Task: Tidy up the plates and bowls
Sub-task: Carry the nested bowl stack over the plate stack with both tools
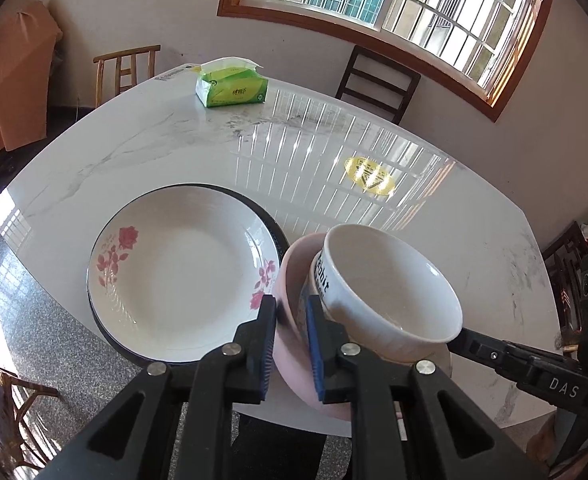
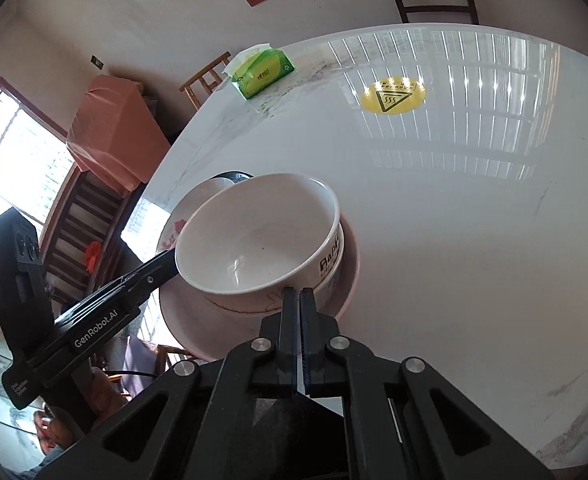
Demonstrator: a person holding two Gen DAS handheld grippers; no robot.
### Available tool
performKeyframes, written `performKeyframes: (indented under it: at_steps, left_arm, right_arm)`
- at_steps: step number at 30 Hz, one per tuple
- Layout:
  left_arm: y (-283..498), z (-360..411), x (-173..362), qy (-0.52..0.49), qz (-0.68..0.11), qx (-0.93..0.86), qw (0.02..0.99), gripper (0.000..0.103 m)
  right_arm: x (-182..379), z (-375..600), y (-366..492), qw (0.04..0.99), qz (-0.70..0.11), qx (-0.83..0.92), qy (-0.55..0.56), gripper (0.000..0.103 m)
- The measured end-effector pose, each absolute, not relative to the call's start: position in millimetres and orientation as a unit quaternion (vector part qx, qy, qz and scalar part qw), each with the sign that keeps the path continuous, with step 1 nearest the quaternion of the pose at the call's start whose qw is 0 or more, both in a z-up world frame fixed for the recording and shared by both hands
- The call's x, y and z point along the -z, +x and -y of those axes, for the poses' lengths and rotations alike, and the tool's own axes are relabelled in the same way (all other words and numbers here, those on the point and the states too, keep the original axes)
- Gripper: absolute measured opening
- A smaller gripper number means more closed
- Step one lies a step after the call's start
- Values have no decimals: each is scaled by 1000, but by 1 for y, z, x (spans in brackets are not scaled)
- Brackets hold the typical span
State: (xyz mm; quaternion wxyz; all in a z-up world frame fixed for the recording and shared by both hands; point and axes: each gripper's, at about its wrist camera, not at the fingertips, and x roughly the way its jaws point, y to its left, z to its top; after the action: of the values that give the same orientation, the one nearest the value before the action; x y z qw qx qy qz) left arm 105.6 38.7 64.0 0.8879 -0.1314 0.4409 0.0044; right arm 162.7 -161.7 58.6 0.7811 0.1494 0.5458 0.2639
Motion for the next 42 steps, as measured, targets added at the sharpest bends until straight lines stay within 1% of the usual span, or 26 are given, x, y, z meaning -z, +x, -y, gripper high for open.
performKeyframes:
  at_steps: [4, 5, 8, 10, 12, 16, 19, 23, 25, 26, 28, 29, 32, 34, 38, 42]
  left_arm:
    - [113, -45, -43, -141, -477, -11, 868, 16]
    - [114, -45, -39, -139, -482, -12, 865, 16]
    - [117, -50, -30, -151, -495, 3, 855, 17]
    - [119, -49, -28, -142, -498, 2, 855, 17]
    - [119, -47, -24, -140, -503, 7, 853, 17]
    - [120, -47, -18, -138, -515, 14, 846, 18]
    - [123, -52, -14, -147, -526, 26, 838, 19]
    - [126, -51, -10, -143, -533, 30, 834, 18]
    - [128, -45, -12, -122, -529, 24, 840, 18]
    - [129, -43, -13, -112, -527, 21, 842, 16]
    - [131, -44, -14, -111, -526, 23, 843, 15]
    - [131, -46, -14, -116, -526, 27, 842, 14]
    - [132, -54, -12, -139, -526, 37, 838, 13]
    - [132, -53, -12, -140, -521, 33, 841, 13]
    - [127, -59, -9, -170, -503, 38, 847, 14]
    - [128, -54, -9, -164, -502, 38, 848, 13]
  right_arm:
    - [-50, 184, 165, 776, -550, -244, 191, 7]
    - [-47, 186, 166, 774, -555, -239, 189, 9]
    - [-40, 186, 169, 768, -570, -228, 182, 10]
    - [-41, 184, 168, 757, -577, -244, 187, 11]
    - [-40, 181, 167, 750, -583, -248, 190, 18]
    - [-34, 173, 167, 744, -605, -236, 157, 21]
    - [-35, 162, 170, 754, -613, -211, 107, 32]
    - [-42, 140, 180, 754, -625, -200, 22, 38]
    - [-43, 131, 185, 758, -624, -188, -5, 38]
    - [-44, 127, 187, 761, -621, -186, -17, 37]
    - [-43, 126, 186, 762, -619, -189, -20, 34]
    - [-43, 125, 185, 762, -618, -195, -25, 31]
    - [-45, 124, 181, 755, -615, -228, -14, 13]
    - [-46, 128, 181, 758, -611, -230, 0, 14]
    - [-40, 147, 183, 748, -611, -246, 73, 14]
    - [-44, 143, 176, 761, -598, -247, 51, 14]
